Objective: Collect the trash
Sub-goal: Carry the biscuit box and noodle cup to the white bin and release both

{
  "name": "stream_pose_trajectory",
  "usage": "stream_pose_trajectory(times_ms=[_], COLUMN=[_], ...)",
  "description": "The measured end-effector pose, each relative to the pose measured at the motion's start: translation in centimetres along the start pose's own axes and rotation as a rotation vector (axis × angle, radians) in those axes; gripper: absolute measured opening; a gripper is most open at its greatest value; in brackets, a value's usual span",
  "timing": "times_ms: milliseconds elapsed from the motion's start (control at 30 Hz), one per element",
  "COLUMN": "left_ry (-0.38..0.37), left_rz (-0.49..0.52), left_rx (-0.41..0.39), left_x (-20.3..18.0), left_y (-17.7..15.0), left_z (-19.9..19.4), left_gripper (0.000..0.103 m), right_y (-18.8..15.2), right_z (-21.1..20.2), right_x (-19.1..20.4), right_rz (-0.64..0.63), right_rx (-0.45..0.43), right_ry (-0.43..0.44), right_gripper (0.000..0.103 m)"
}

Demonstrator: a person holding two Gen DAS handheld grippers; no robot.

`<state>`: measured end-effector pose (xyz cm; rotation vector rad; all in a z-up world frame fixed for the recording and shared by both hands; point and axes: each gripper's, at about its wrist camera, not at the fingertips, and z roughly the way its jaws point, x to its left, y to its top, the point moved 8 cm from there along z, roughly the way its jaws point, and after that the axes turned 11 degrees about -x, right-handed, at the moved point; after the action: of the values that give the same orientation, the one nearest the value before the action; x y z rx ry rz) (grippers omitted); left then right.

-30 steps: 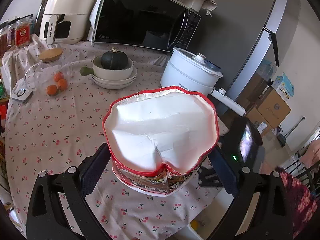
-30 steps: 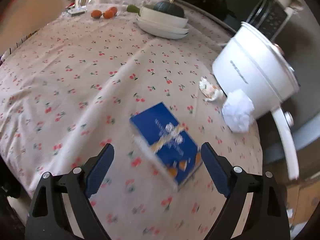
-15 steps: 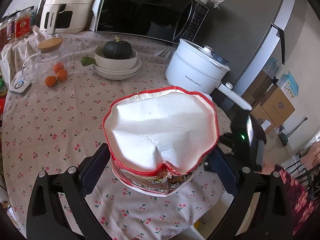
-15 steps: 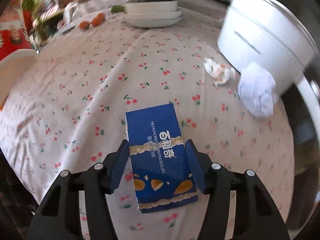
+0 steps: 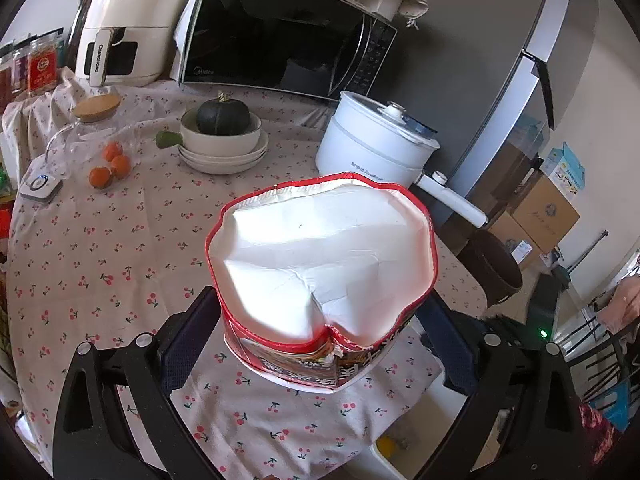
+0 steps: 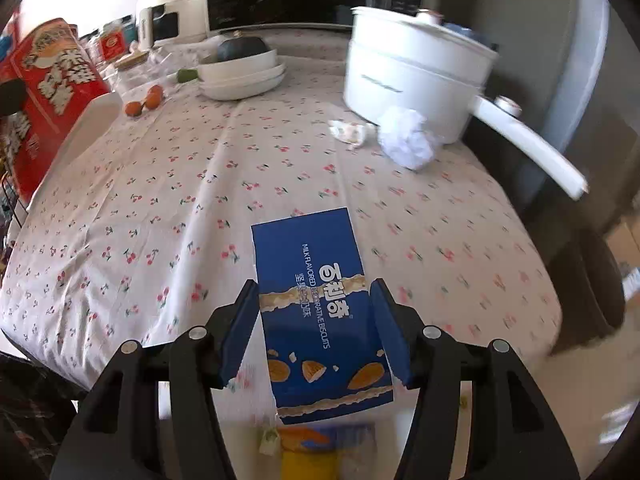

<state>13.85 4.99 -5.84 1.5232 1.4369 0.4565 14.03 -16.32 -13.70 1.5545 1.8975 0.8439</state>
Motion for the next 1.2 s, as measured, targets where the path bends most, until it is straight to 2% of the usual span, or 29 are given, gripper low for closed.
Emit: stream_pose_trajectory(times_ms=[200,367,400,433,467,600,733,933,1200], left_ry=[-0.019,-0.034,-0.038,-0.042,-0.048,-0.079,-0.134,-0.254,-0.360], left_rz=[0.016,0.043,0.049,0.054,0.061,0.082,0.101,0.184,0.293], left_rx=[-0.002,0.011,0.015,0.019,0.024,0.054,0.097,0.169,0.242], left_x=[-0.9,-2.0,-2.3,-2.6,-2.9,-4.3,-6.1,-10.6,-15.9], left_y=[-0.1,-0.9,-1.1,-1.3,-1.5,-2.6,-4.1,-6.8,-10.8], left_z=[-0.3,-0.2,-0.1,0.0,0.1,0.7,1.4,2.3,2.9], left_gripper=[0.094,0.094,0.094,0.094,0.094,0.094,0.094,0.094,0.094], right_y=[-3.3,-7.7,-8.9,-9.6,-10.3,-10.1,-9.3,-8.9,-8.1], right_z=[-3.5,-4.8,-5.0,-5.2,-5.5,-6.7,-7.9,-9.2,-11.3], right_x=[-1.2,-1.6,-1.6,-1.5,-1.6,-2.5,-5.6,-10.3,-13.9], right_rz=[0.054,0.085,0.095,0.100,0.107,0.107,0.162,0.246,0.314], right_rx=[0.021,0.119,0.146,0.163,0.170,0.134,0.078,0.052,-0.005], right_ry=[-0.091,-0.148,-0.153,-0.160,-0.170,-0.214,-0.311,-0.431,-0.512], right_gripper=[0.058,0.062,0.064,0.073,0.078,0.083,0.088,0.089,0.090])
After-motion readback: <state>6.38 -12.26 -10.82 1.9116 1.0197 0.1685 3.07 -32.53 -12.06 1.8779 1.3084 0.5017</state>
